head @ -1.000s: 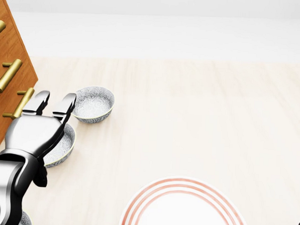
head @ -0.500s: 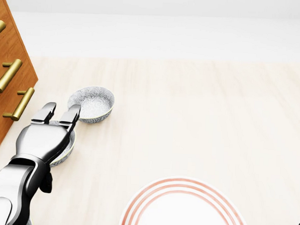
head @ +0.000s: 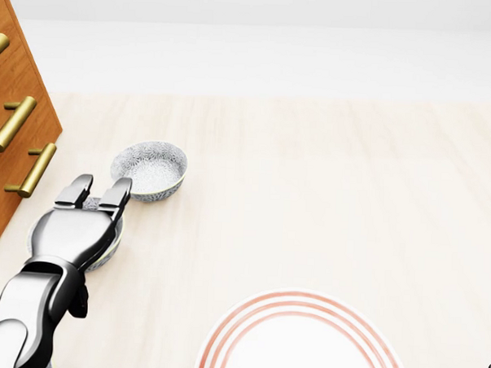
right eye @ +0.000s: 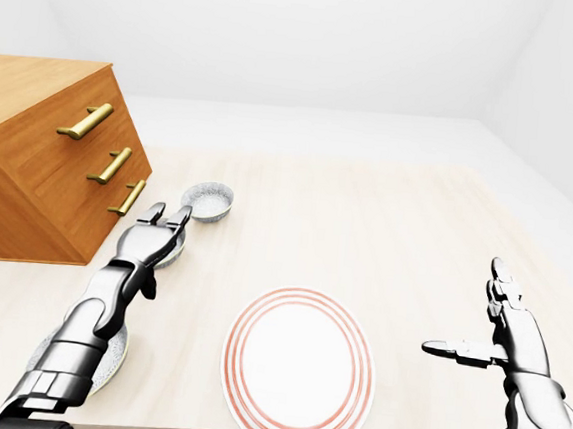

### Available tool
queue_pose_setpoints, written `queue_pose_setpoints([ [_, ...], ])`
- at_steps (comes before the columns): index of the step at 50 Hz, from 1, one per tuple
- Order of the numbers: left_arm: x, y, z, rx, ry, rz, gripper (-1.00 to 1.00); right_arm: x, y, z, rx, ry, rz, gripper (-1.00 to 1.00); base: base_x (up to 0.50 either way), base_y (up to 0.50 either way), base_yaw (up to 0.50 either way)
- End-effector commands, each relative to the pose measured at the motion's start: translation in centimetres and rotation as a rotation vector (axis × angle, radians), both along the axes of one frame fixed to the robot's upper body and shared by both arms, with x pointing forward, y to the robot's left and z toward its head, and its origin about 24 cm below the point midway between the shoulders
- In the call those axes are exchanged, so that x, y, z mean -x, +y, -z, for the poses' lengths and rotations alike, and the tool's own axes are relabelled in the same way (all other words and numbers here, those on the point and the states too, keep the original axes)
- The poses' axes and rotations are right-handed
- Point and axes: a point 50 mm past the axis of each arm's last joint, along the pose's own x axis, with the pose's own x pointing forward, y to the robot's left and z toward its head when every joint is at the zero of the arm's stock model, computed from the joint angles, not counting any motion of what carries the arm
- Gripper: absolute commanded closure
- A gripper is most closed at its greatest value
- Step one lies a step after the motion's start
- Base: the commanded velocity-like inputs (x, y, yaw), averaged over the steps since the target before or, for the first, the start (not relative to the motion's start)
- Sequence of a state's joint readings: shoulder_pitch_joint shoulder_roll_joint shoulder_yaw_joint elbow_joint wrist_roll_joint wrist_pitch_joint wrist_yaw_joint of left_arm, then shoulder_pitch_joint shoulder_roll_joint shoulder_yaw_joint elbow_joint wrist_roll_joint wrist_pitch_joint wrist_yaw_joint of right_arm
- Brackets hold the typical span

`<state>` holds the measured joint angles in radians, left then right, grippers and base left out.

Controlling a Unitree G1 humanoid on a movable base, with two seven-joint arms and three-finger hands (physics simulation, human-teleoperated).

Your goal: Put the bowl in the middle on the plate.

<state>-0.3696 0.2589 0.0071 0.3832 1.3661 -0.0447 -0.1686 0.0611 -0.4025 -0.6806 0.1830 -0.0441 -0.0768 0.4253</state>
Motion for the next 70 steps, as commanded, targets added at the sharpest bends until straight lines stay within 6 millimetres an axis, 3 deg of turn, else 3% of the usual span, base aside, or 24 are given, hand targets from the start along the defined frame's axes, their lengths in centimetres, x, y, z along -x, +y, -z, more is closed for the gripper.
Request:
queue_pose_setpoints([
  [1, -0.2, 0.0, 0.1, -0.018, 0.001, 0.0, -1.0, 0.0, 0.0, 0.0, 0.001, 0.0, -0.001, -1.0, 0.0, 0.0, 0.0],
  [2, -0.2, 0.1, 0.2, -0.076, -0.01, 0.005, -1.0, 0.0, 0.0, 0.1, 0.001, 0.0, -0.001, -1.0, 0.0, 0.0, 0.0],
  [16, -0.8, 0.5, -0.5, -0.097, -0.011, -0.006, -1.0, 0.1, 0.0, -0.1, -0.001, 0.0, 0.001, -1.0, 0.0, 0.0, 0.0],
  [29, -0.6, 2.4, 1.0, -0.086, 0.018, -0.055, -1.0, 0.1, 0.0, 0.0, 0.001, 0.003, 0.0, -1.0, 0.0, 0.0, 0.0],
  [60, -0.5, 2.4, 1.7, -0.059, 0.052, -0.069, -1.0, 0.1, 0.0, 0.1, 0.007, 0.004, -0.006, -1.0, 0.0, 0.0, 0.0],
  [70, -0.8, 2.8, 3.3, -0.065, 0.084, -0.084, -1.0, 0.1, 0.0, 0.0, 0.011, 0.002, -0.006, -1.0, 0.0, 0.0, 0.0],
])
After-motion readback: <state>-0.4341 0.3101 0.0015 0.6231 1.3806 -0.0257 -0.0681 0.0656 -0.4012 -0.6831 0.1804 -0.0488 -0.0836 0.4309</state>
